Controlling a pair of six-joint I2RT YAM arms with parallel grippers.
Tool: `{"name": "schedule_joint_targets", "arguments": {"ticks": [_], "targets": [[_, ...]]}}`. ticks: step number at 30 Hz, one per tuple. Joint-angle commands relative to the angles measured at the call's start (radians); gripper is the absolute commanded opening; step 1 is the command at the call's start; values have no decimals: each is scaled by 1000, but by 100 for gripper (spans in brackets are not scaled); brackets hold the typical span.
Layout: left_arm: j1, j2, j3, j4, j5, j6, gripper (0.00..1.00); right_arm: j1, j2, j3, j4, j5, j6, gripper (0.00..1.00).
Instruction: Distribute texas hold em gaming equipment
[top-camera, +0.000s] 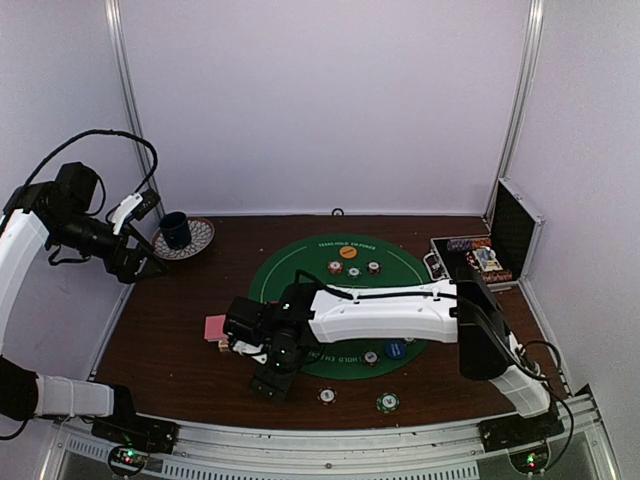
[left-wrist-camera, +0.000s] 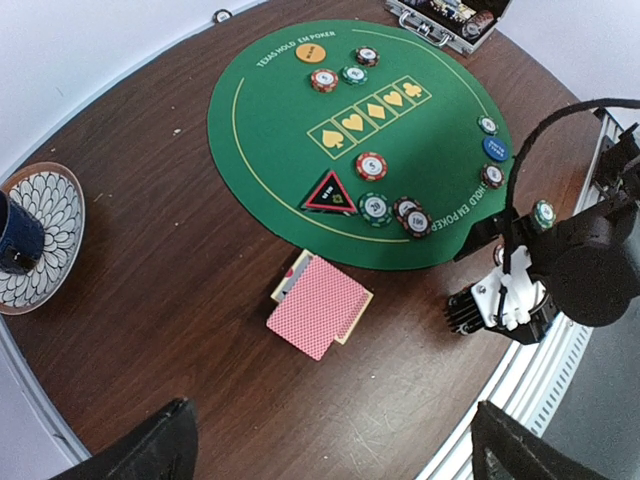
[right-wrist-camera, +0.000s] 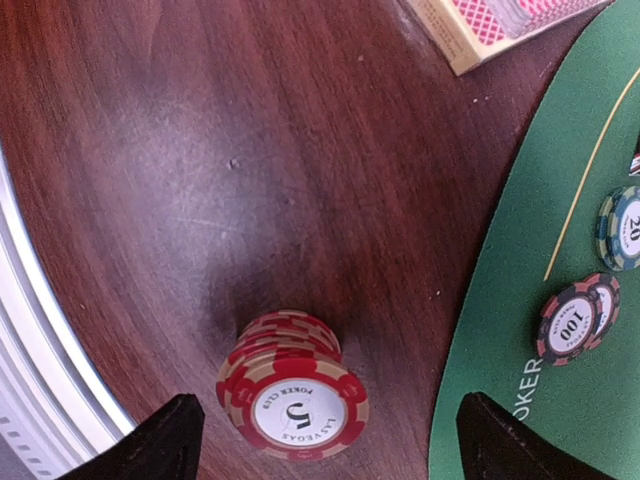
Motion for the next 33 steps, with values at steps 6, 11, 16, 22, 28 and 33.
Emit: {"name": "schedule_joint_targets", "arguments": {"ticks": [6,11,16,22,28,33], "targets": [[-5,-8,-5,19,2,14,98,-14,36,65,-3,-72,-46,85],[-6,-6,-2,20,6,13,98,-22,45,66,-4,-79,-47,81],[-6,-5,0,21,4,13,98,-29,47,64,0,-90,-46,75],[-6,-7,0,28,-5,7,98,-32,48,58,0,-94,-45,65],[-5,-9,0,27,-6,6,98,-31,47,56,-4,-96,-47,61],[-5,-10,0,27,-12,5,98,-31,46,56,-5,-106,-45,58]]}}
